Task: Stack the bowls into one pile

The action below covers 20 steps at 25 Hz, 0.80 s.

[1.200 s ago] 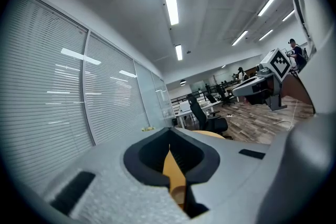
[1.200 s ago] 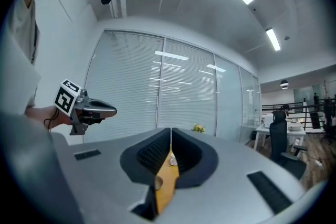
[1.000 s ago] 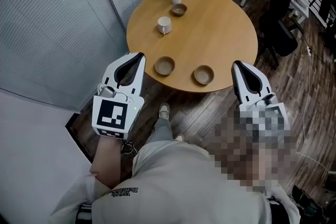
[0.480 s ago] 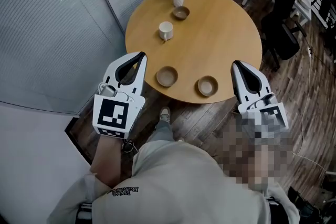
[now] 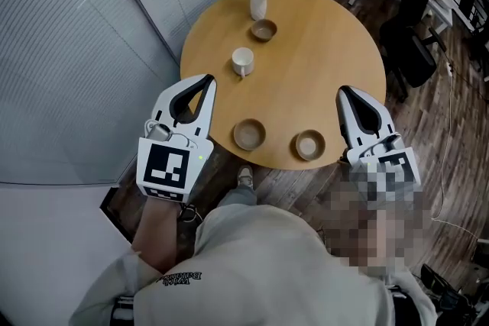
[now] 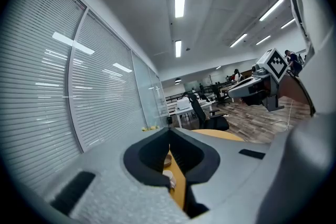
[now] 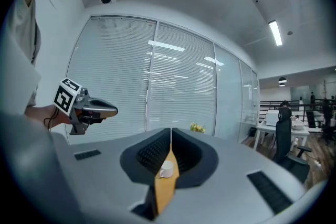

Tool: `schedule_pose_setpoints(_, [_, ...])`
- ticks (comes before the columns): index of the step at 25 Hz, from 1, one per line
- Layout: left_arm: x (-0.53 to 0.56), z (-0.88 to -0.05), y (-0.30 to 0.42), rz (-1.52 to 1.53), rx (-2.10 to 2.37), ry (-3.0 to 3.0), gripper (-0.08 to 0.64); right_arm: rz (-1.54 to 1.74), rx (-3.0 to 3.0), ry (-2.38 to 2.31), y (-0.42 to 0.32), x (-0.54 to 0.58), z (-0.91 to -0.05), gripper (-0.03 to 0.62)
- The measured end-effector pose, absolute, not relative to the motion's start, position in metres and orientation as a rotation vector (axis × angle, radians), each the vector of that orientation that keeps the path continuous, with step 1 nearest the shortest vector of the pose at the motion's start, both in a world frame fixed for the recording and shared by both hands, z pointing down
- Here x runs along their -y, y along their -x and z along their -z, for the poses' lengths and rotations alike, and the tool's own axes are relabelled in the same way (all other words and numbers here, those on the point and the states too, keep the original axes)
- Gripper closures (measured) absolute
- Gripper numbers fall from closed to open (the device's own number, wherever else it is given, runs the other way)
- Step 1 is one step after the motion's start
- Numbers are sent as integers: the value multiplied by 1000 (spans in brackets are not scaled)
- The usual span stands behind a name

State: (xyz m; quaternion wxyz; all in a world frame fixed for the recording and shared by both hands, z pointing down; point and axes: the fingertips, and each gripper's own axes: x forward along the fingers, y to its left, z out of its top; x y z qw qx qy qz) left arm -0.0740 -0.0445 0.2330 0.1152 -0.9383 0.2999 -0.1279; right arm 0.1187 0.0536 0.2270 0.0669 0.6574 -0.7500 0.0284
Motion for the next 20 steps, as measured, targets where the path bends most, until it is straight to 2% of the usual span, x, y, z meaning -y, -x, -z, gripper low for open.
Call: schedule_pose_setpoints(20, [143,-236,74,328,-844,2807,538,-92,2200,-2025,-115,34,-222,561])
